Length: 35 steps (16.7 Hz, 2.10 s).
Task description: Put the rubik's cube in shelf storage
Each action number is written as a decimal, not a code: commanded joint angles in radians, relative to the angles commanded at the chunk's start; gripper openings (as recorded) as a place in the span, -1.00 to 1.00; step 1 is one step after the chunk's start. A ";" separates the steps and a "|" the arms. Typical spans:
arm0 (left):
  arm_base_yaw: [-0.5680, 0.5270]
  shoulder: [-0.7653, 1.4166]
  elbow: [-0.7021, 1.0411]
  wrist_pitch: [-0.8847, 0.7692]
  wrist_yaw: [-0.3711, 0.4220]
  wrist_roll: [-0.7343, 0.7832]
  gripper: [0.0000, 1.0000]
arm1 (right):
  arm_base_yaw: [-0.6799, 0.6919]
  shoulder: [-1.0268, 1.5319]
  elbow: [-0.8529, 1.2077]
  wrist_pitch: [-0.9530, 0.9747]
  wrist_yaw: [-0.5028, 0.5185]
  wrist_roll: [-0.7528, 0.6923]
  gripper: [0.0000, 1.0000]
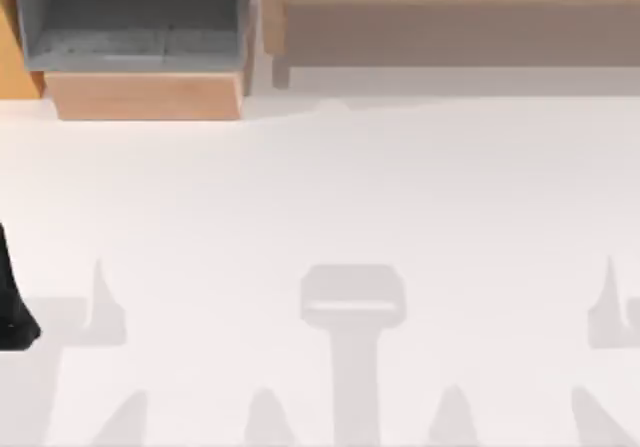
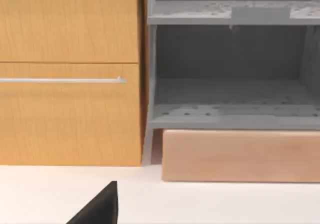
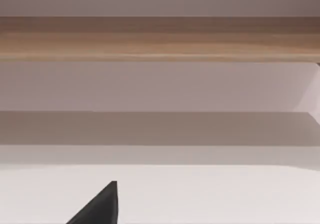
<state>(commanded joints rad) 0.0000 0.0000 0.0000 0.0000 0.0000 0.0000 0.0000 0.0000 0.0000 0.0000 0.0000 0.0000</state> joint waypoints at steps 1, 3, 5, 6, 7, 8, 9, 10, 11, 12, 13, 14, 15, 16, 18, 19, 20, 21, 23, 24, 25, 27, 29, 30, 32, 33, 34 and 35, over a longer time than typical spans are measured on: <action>0.000 0.000 0.000 0.000 0.000 0.000 1.00 | 0.000 0.000 0.000 0.000 0.000 0.000 1.00; 0.003 0.008 0.005 0.005 0.001 0.008 1.00 | 0.000 0.000 0.000 0.000 0.000 0.000 1.00; 0.017 0.052 0.030 0.033 0.008 0.046 1.00 | 0.000 0.000 0.000 0.000 0.000 0.000 1.00; 0.027 0.087 0.049 0.054 0.015 0.075 1.00 | 0.000 0.000 0.000 0.000 0.000 0.000 1.00; 0.039 0.130 0.072 0.079 0.023 0.111 1.00 | 0.000 0.000 0.000 0.000 0.000 0.000 1.00; 0.052 0.182 0.099 0.109 0.033 0.152 1.00 | 0.000 0.000 0.000 0.000 0.000 0.000 1.00; 0.067 0.242 0.130 0.142 0.046 0.197 1.00 | 0.000 0.000 0.000 0.000 0.000 0.000 1.00; 0.083 0.310 0.163 0.179 0.060 0.247 1.00 | 0.000 0.000 0.000 0.000 0.000 0.000 1.00; 0.100 0.384 0.199 0.218 0.075 0.300 1.00 | 0.000 0.000 0.000 0.000 0.000 0.000 1.00; 0.117 0.464 0.237 0.260 0.092 0.356 1.00 | 0.000 0.000 0.000 0.000 0.000 0.000 1.00; 0.135 0.550 0.278 0.304 0.111 0.415 1.00 | 0.000 0.000 0.000 0.000 0.000 0.000 1.00; 0.154 0.641 0.320 0.351 0.130 0.477 1.00 | 0.000 0.000 0.000 0.000 0.000 0.000 1.00; 0.173 0.736 0.364 0.399 0.150 0.542 1.00 | 0.000 0.000 0.000 0.000 0.000 0.000 1.00; 0.191 0.834 0.410 0.448 0.171 0.608 1.00 | 0.000 0.000 0.000 0.000 0.000 0.000 1.00; 0.228 1.035 0.504 0.550 0.214 0.745 1.00 | 0.000 0.000 0.000 0.000 0.000 0.000 1.00; 0.246 1.137 0.552 0.601 0.235 0.814 1.00 | 0.000 0.000 0.000 0.000 0.000 0.000 1.00; 0.263 1.239 0.601 0.653 0.257 0.884 1.00 | 0.000 0.000 0.000 0.000 0.000 0.000 1.00; 0.280 1.341 0.649 0.705 0.279 0.953 1.00 | 0.000 0.000 0.000 0.000 0.000 0.000 1.00; 0.311 1.540 0.744 0.804 0.320 1.088 1.00 | 0.000 0.000 0.000 0.000 0.000 0.000 1.00; 0.325 1.636 0.789 0.852 0.340 1.153 1.00 | 0.000 0.000 0.000 0.000 0.000 0.000 1.00; 0.338 1.728 0.834 0.898 0.358 1.215 1.00 | 0.000 0.000 0.000 0.000 0.000 0.000 1.00; 0.362 1.898 0.916 0.983 0.392 1.331 1.00 | 0.000 0.000 0.000 0.000 0.000 0.000 1.00; 0.383 2.043 0.985 1.056 0.421 1.428 1.00 | 0.000 0.000 0.000 0.000 0.000 0.000 1.00; 0.392 2.105 1.015 1.087 0.433 1.469 1.00 | 0.000 0.000 0.000 0.000 0.000 0.000 1.00; 0.407 2.204 1.063 1.136 0.451 1.535 1.00 | 0.000 0.000 0.000 0.000 0.000 0.000 1.00; 0.412 2.239 1.080 1.154 0.458 1.558 1.00 | 0.000 0.000 0.000 0.000 0.000 0.000 1.00; 0.416 2.264 1.092 1.166 0.462 1.574 1.00 | 0.000 0.000 0.000 0.000 0.000 0.000 1.00; 0.418 2.277 1.098 1.173 0.465 1.582 1.00 | 0.000 0.000 0.000 0.000 0.000 0.000 1.00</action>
<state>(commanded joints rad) 0.4183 2.2771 1.0983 1.1731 0.4646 1.5823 0.0000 0.0000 0.0000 0.0000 0.0000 0.0000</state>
